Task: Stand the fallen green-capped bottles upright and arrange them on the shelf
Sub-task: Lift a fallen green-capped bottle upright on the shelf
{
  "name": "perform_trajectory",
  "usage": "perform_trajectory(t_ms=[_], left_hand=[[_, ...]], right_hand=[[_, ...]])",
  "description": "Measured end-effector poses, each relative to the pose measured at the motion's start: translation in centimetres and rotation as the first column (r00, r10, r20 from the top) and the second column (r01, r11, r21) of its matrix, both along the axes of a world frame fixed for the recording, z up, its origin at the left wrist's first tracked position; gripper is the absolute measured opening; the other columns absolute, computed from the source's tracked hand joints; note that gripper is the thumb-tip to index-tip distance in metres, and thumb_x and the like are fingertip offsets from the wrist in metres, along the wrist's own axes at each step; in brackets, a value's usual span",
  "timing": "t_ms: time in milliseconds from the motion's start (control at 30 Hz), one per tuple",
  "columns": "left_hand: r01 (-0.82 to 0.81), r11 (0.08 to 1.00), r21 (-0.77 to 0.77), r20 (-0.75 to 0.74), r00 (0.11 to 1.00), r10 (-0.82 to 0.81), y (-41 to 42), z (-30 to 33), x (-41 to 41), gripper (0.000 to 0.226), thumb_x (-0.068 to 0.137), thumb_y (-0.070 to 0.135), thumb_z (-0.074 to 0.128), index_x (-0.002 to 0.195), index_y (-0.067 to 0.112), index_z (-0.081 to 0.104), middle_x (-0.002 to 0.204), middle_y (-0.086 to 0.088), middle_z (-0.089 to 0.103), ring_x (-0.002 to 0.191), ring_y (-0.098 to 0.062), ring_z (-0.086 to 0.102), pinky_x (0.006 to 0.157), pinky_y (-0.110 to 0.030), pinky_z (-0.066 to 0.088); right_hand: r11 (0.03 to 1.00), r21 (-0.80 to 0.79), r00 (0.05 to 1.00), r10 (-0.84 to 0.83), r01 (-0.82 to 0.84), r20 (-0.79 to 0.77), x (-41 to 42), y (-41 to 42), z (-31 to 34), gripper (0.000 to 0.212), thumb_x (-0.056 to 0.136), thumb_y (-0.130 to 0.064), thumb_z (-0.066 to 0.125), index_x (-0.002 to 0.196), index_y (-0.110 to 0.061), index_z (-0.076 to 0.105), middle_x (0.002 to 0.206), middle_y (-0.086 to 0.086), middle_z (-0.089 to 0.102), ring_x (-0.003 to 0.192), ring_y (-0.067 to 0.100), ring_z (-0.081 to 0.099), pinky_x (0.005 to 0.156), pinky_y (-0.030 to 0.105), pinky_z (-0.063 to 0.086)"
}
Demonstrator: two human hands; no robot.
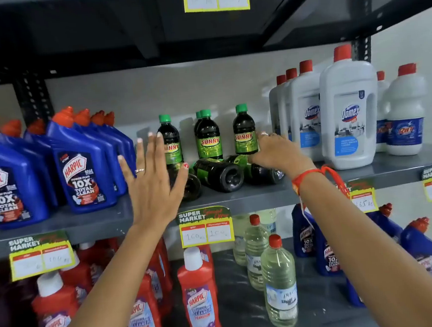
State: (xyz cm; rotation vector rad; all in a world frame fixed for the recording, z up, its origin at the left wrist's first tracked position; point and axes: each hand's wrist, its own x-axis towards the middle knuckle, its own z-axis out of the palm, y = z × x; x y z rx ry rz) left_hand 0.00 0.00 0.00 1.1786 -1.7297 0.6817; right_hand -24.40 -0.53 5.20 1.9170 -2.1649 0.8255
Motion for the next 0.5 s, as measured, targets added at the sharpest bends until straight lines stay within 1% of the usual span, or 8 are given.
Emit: perform_trajectory(t_ms=[33,133,267,333,433,500], left_hand=[[-0.019,0.999,0.029,-0.017,1.000,0.019,0.1,-0.6,0.5,0.072,0.091,0.056,0.023,0.146,0.011,0.015,0.154,-0.009,0.018,0.141,-0.023,0.006,0.111,-0.054,-0.005],[-0.062,0.997,0.034,-0.045,0.997,0.063,-0.3,-2.6,2.3,0.073,0.090,0.057,0.022,0.146,0.010,0.016,0.153,-0.010,0.020,0.141,-0.023,0.006,0.110,-0.053,-0.005],[-0.088,0.992,0.094,-0.046,0.995,0.092,-0.7,-4.3,3.8,0.074,0.090,0.057,0.022,0.145,0.008,0.019,0.152,-0.012,0.024,0.141,-0.026,0.010,0.109,-0.054,-0.003],[-0.126,0.980,0.153,0.002,0.992,0.127,-0.9,-5.1,4.3,0.076,0.089,0.058,0.022,0.144,0.006,0.022,0.150,-0.013,0.028,0.140,-0.028,0.015,0.109,-0.055,0.001],[-0.169,0.959,0.226,0.058,0.985,0.160,-1.2,-5.5,4.6,0.076,0.087,0.058,0.022,0.139,0.005,0.034,0.143,-0.013,0.042,0.135,-0.030,0.028,0.108,-0.055,0.011],[-0.188,0.947,0.262,0.088,0.981,0.170,-1.2,-5.2,4.6,0.072,0.086,0.057,0.023,0.128,0.007,0.051,0.130,-0.015,0.056,0.126,-0.031,0.043,0.105,-0.053,0.023]], right_hand=[[0.998,0.063,1.000,-0.003,0.002,0.010,-0.2,-0.2,-0.1,0.063,0.081,-0.045,0.056,0.130,-0.009,0.042,0.133,0.018,0.051,0.124,0.039,0.045,0.102,0.051,0.041],[0.982,0.191,0.999,0.004,-0.013,0.048,-0.4,-0.1,-0.2,0.064,0.079,-0.044,0.059,0.130,-0.010,0.043,0.131,0.016,0.054,0.120,0.037,0.050,0.101,0.049,0.043],[0.964,0.251,0.993,0.063,-0.085,0.096,-0.4,-1.0,0.0,0.058,0.072,-0.040,0.068,0.121,-0.011,0.055,0.122,0.012,0.061,0.113,0.032,0.056,0.102,0.047,0.043],[0.959,0.267,0.991,0.064,-0.093,0.114,-0.7,-2.0,0.3,0.060,0.067,-0.041,0.071,0.117,-0.011,0.059,0.120,0.011,0.063,0.111,0.031,0.057,0.101,0.045,0.045],[0.940,0.317,0.990,0.099,-0.125,0.099,-0.6,-3.0,0.6,0.072,0.060,-0.045,0.074,0.122,-0.013,0.056,0.123,0.009,0.062,0.112,0.030,0.057,0.101,0.046,0.045],[0.928,0.343,0.988,0.115,-0.144,0.103,-0.6,-3.5,0.9,0.082,0.054,-0.048,0.076,0.125,-0.013,0.053,0.125,0.008,0.060,0.114,0.030,0.055,0.102,0.046,0.044]])
